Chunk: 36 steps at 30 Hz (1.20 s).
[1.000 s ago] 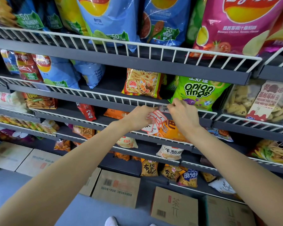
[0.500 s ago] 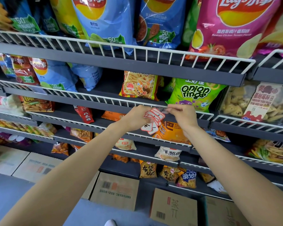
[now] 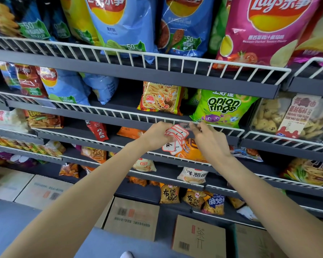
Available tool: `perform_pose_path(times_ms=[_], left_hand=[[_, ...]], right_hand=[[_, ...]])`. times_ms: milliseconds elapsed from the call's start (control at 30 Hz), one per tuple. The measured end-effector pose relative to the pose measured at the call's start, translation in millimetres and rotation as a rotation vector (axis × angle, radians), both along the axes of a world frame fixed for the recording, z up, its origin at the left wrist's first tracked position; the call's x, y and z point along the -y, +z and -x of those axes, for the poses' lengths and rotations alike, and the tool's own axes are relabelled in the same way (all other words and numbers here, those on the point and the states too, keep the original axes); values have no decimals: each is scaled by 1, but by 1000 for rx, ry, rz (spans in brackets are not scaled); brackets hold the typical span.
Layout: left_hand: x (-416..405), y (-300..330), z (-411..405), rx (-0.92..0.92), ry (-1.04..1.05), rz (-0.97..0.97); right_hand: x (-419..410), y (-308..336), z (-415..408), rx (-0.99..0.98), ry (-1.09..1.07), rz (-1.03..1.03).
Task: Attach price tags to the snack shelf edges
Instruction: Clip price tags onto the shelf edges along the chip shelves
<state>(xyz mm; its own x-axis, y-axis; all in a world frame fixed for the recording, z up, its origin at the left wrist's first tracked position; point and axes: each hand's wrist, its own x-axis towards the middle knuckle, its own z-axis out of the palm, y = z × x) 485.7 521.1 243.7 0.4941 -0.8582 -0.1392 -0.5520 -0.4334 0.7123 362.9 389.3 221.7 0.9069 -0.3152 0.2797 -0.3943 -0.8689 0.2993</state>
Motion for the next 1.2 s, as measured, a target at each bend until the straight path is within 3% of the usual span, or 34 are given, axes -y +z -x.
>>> perform_pose_path(times_ms=[200,600,733,967,1133,1200], left_hand=[[0,-1,1,19,-26,-6],[3,0,2,-20,26,10],[8,2,0,-152,135,59],[15,5,0,-150,169,69],[19,6,3,-130,187,86],[19,6,1,-132,201,84]], right_hand=[[2,-1,1,10,31,-84],[1,9,-9,280,-33,-612],[-1,14,-10,170,7,-425],[-7,26,-7,-128,52,-129],[0,19,-4,-138,89,-110],[3,16,-4,-56,81,-259]])
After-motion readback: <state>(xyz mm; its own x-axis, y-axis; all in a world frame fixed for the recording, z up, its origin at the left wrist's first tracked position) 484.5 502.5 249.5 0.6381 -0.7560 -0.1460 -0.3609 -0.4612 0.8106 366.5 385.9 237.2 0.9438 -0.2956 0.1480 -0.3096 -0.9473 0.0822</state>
